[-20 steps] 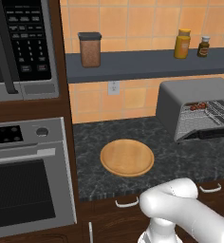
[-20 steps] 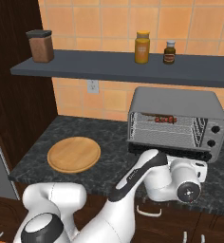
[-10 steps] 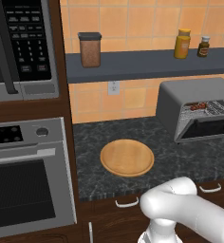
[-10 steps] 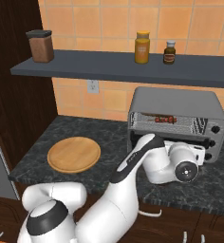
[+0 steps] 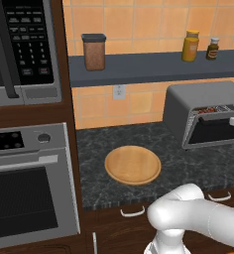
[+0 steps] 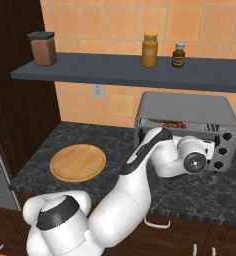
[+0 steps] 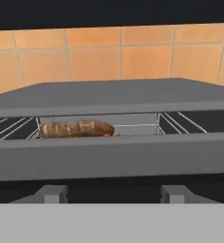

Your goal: Pick up the kebab skewer and baguette bread, and place them inside the toaster oven. Close the toaster oven door and start by setting the timer.

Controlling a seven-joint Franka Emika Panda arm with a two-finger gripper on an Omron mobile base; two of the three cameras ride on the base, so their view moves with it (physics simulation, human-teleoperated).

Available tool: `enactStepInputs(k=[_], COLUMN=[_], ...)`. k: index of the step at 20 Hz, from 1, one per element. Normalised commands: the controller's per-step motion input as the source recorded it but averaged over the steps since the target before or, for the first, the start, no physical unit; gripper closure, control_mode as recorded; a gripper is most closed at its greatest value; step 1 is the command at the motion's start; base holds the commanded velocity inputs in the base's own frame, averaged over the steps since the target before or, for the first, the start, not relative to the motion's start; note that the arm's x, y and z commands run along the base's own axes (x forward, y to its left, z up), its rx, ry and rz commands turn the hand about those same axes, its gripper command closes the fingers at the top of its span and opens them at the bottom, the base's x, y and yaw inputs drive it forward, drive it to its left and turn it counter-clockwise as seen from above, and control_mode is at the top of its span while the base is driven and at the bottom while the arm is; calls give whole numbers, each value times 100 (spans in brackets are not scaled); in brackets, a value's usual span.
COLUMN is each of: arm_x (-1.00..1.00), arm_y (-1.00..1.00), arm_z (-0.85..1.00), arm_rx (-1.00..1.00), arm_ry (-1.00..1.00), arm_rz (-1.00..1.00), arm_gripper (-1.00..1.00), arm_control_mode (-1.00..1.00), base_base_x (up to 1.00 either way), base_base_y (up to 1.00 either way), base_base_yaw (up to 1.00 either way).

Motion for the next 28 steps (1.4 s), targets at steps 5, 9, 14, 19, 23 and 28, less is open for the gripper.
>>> enactStepInputs(k=[5, 9, 14, 19, 23, 28], arm_x=[38, 35, 15, -14, -60, -28], arm_y=[15, 12, 3, -24, -59, -51], arm_z=[-34, -35, 5, 6, 0, -21], arm_rx=[0, 0, 0, 0, 0, 1], arm_ry=[0, 0, -3, 0, 0, -6], arm_rz=[4, 4, 1, 0, -1, 0], arm_gripper=[-100, -100, -100, -100, -100, -100], arm_control_mode=[-100, -100, -100, -100, -100, -100], base_base_x=[0, 0, 0, 0, 0, 0], base_base_y=[0, 0, 0, 0, 0, 0], base_base_yaw=[0, 0, 0, 0, 0, 0])
